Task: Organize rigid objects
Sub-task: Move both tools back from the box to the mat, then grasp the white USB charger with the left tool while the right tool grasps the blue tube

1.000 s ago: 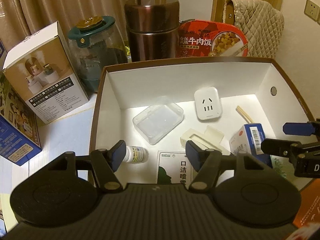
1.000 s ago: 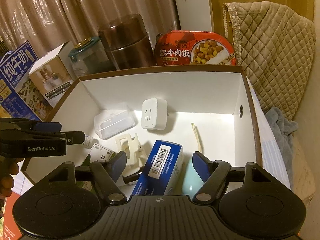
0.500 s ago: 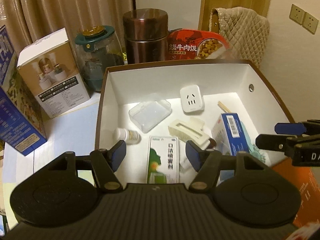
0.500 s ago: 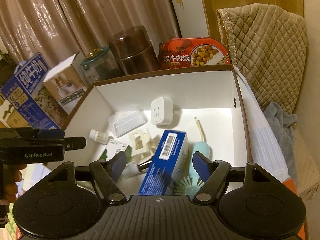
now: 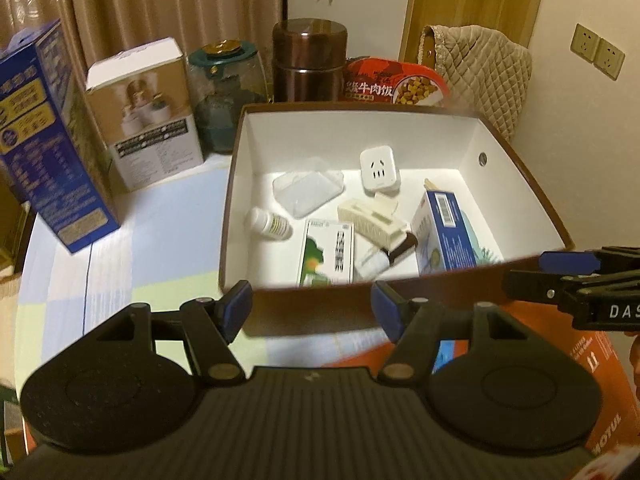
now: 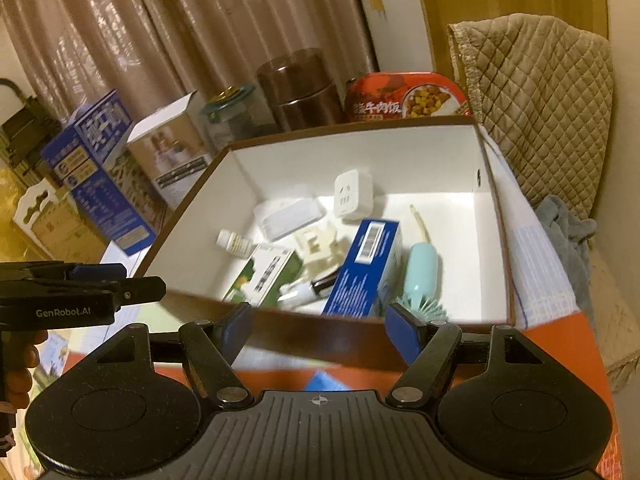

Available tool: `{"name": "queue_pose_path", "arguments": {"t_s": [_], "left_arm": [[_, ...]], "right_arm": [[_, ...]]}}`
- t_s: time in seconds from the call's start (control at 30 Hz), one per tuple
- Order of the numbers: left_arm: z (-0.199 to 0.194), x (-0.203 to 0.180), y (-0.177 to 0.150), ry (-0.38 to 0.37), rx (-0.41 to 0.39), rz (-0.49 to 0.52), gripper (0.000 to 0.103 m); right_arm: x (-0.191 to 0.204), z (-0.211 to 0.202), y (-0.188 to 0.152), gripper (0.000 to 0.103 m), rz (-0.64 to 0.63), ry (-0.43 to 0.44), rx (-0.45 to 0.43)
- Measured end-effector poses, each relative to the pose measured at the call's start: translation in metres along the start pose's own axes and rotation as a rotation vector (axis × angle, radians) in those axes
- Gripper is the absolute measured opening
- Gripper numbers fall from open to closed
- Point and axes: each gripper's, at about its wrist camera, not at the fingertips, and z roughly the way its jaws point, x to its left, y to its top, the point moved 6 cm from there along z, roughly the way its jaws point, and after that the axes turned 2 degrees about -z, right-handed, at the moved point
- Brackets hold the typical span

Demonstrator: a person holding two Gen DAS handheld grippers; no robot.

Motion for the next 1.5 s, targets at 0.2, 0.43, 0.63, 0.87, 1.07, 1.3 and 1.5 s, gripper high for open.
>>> {"name": "queue_pose_path", "arguments": {"t_s": [0.2,0.43,0.63,0.87,1.07,1.3,1.5], "left_arm": [[-0.013,0.005,-0.031,0.004,0.032,-0.014,0.062],[-0.019,0.003,-0.068,-0.005,0.073,-0.034,0.062],[-0.024,0.002,-0.096,0.006,0.092,-0.039,0.062],[-0.025,0.001,-0.125,0.012,0.127,-0.048,0.062],[-0.026,0.002,-0.142,0.013,0.151,-0.059,0.062],[-0.021,0.005,-0.156,0.021,0.172,-0.064,0.062],[-0.014,0.01,-0.161,0.031,0.18,-0.058,0.062]], "right_arm": [[0.014,-0.004,-0.023,0.07,0.004,0.014,0.033],[0.025,-0.006,-0.052,0.07,0.013,0.023,0.079],[0.032,-0.005,-0.076,0.07,0.026,0.023,0.119],[0.039,-0.001,-0.102,0.07,0.034,0.022,0.172],[0.045,0.004,-0.116,0.07,0.045,0.025,0.205],[0.051,0.013,-0.125,0.07,0.052,0.021,0.231],[0.053,0.023,-0.131,0.07,0.06,0.005,0.249]]}}
